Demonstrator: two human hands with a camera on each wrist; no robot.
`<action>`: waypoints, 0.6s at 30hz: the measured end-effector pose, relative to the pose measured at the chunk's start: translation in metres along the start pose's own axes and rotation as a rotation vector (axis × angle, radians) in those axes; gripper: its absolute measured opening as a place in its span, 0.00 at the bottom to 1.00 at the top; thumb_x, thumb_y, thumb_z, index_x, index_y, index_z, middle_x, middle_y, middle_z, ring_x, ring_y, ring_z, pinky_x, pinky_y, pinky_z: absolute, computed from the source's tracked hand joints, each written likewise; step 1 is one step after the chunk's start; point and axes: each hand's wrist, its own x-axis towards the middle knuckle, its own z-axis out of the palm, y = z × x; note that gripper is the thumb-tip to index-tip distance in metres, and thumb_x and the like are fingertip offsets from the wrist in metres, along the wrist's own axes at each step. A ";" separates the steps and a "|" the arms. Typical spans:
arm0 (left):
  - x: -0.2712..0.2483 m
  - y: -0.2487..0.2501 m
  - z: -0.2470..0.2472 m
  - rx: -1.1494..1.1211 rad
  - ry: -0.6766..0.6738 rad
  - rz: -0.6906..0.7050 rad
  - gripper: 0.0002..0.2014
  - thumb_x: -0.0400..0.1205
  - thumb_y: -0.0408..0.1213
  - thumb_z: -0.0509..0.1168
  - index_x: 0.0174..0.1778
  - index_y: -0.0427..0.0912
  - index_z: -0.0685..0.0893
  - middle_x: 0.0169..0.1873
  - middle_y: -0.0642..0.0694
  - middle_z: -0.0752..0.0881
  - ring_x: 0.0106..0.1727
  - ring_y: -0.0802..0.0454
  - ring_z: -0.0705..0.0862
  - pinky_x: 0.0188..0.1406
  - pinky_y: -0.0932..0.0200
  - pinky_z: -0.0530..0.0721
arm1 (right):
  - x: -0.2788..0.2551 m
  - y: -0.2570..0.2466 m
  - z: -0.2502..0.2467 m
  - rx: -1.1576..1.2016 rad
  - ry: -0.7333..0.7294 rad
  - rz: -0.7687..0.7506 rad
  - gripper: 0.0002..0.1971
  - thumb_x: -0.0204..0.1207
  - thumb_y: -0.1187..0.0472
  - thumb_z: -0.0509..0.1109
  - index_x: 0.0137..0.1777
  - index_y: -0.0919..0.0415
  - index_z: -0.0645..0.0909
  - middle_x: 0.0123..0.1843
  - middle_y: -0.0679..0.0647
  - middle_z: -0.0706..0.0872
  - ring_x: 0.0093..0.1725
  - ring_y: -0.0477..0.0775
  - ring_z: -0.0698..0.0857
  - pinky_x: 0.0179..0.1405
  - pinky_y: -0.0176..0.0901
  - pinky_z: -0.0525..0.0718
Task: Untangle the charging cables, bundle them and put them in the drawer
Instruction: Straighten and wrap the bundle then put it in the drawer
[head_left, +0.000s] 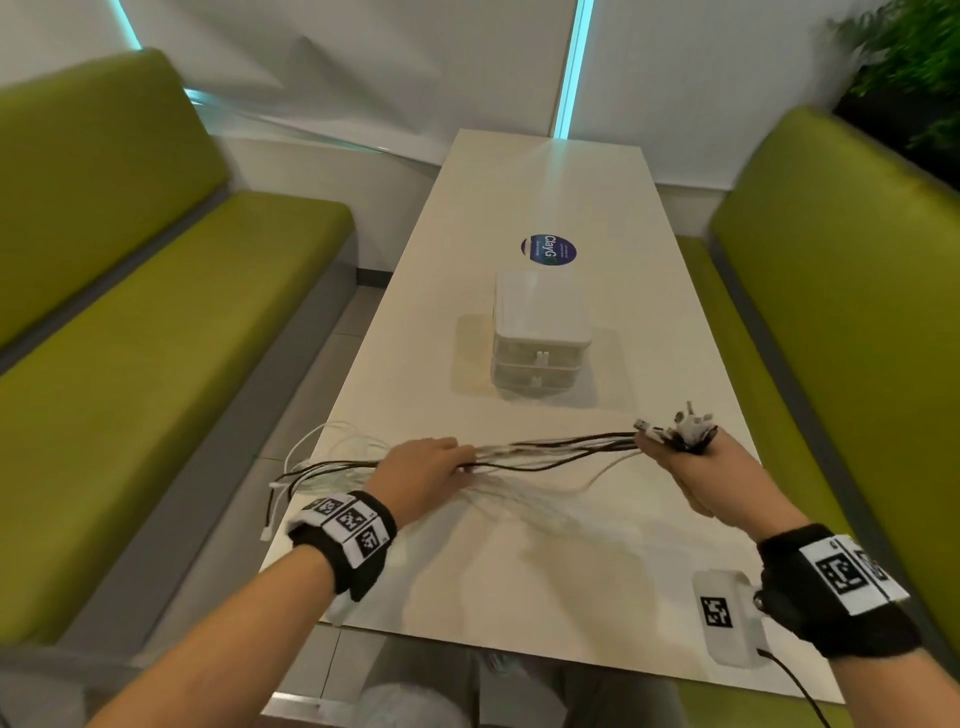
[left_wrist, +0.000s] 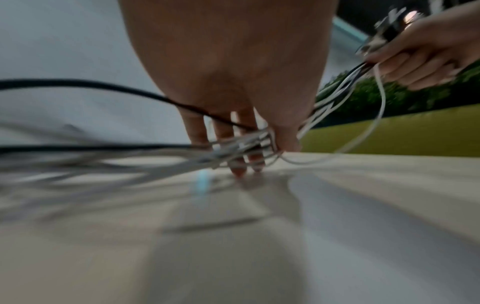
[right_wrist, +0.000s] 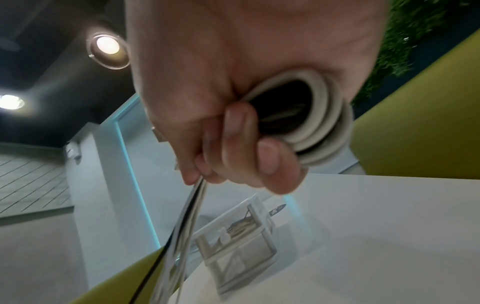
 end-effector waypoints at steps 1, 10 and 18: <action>-0.005 -0.010 0.002 0.010 0.031 -0.023 0.16 0.82 0.55 0.57 0.52 0.49 0.85 0.44 0.47 0.84 0.45 0.40 0.84 0.35 0.52 0.75 | 0.001 0.002 -0.003 0.009 -0.001 0.022 0.26 0.78 0.48 0.72 0.44 0.76 0.76 0.15 0.42 0.66 0.16 0.43 0.65 0.15 0.26 0.62; -0.020 -0.060 -0.016 0.202 -0.021 -0.507 0.26 0.79 0.70 0.52 0.52 0.56 0.85 0.64 0.46 0.79 0.69 0.44 0.75 0.73 0.27 0.59 | 0.001 0.000 0.000 -0.074 -0.009 0.098 0.21 0.79 0.45 0.70 0.31 0.58 0.73 0.10 0.43 0.69 0.12 0.43 0.66 0.21 0.36 0.61; 0.003 -0.048 -0.049 0.174 -0.396 -0.452 0.37 0.74 0.70 0.63 0.77 0.54 0.74 0.85 0.40 0.52 0.85 0.42 0.49 0.81 0.30 0.48 | 0.001 -0.015 0.011 -0.099 -0.014 0.112 0.23 0.79 0.45 0.69 0.29 0.56 0.69 0.10 0.44 0.68 0.11 0.43 0.65 0.19 0.35 0.61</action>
